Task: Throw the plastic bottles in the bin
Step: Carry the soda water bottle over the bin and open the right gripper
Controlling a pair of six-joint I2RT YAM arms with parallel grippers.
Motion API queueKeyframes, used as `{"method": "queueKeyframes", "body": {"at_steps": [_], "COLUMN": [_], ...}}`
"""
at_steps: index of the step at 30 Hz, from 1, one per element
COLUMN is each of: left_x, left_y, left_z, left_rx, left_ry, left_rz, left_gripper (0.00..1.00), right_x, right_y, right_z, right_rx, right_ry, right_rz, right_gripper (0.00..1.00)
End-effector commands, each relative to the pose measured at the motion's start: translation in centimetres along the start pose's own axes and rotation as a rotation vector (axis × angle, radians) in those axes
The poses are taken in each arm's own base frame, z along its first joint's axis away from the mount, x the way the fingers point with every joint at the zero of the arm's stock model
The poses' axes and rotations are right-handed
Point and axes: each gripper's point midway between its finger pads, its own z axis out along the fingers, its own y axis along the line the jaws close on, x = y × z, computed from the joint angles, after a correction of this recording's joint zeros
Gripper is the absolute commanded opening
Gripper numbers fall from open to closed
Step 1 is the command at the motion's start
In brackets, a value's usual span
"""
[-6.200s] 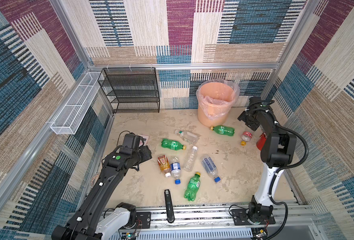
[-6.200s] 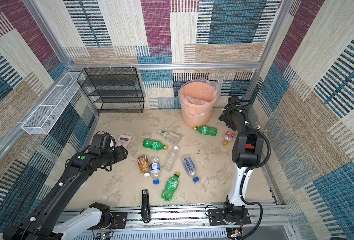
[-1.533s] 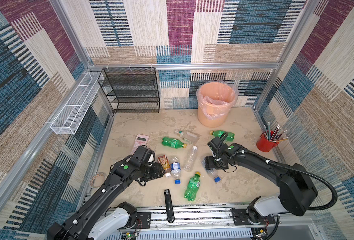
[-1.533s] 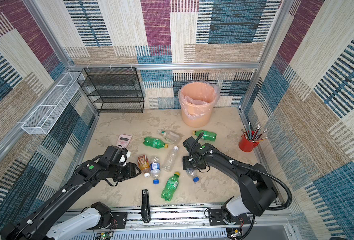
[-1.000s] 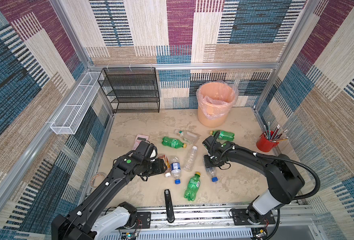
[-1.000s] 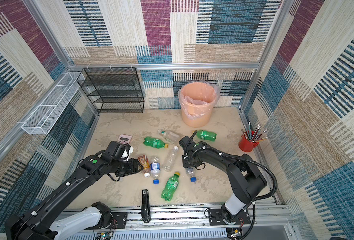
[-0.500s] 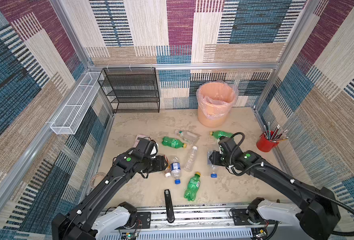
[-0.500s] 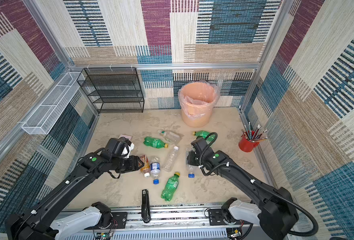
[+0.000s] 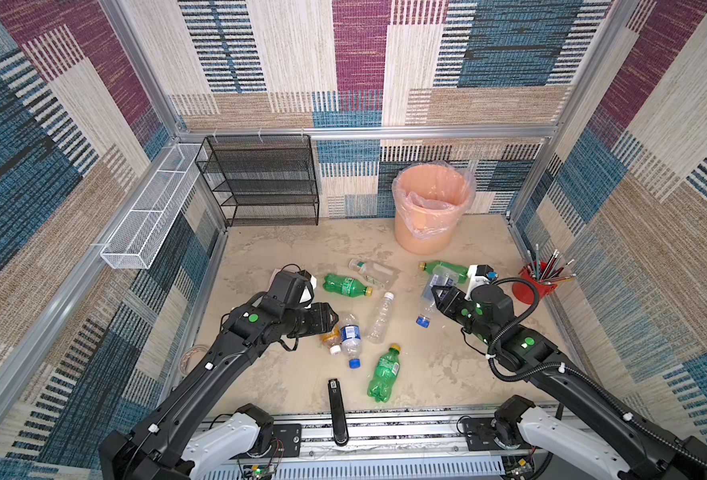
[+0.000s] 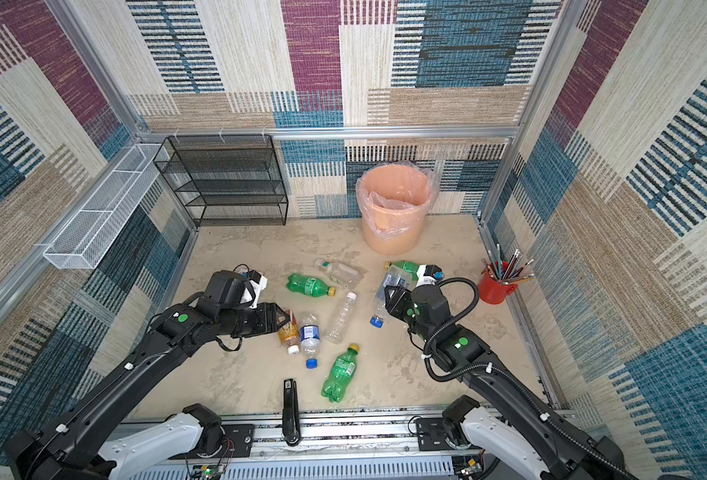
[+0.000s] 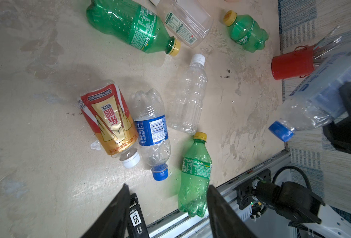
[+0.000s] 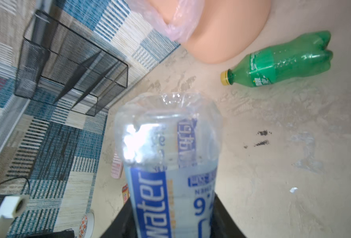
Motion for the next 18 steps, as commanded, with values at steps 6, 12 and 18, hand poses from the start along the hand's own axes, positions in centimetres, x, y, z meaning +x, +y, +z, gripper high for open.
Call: {"method": "queueKeyframes", "body": {"at_steps": [6, 12, 18], "left_x": [-1.2, -2.4, -4.3], "left_y": [-0.7, -1.5, -2.5], "left_z": [-0.5, -0.9, -1.7], "left_rx": [0.018, 0.022, 0.030], "left_ry": [-0.047, -0.067, -0.116], "left_rz": [-0.035, -0.033, -0.021], "left_gripper": [0.61, 0.61, 0.61], "right_x": [-6.5, -15.9, -29.5], "right_y": [2.7, 6.1, 13.9], "right_z": [-1.7, -0.2, 5.7], "right_rx": [-0.066, -0.105, -0.152], "right_ry": [-0.262, -0.412, -0.474], "right_rz": [0.026, -0.034, -0.189], "right_gripper": [0.44, 0.44, 0.69]}}
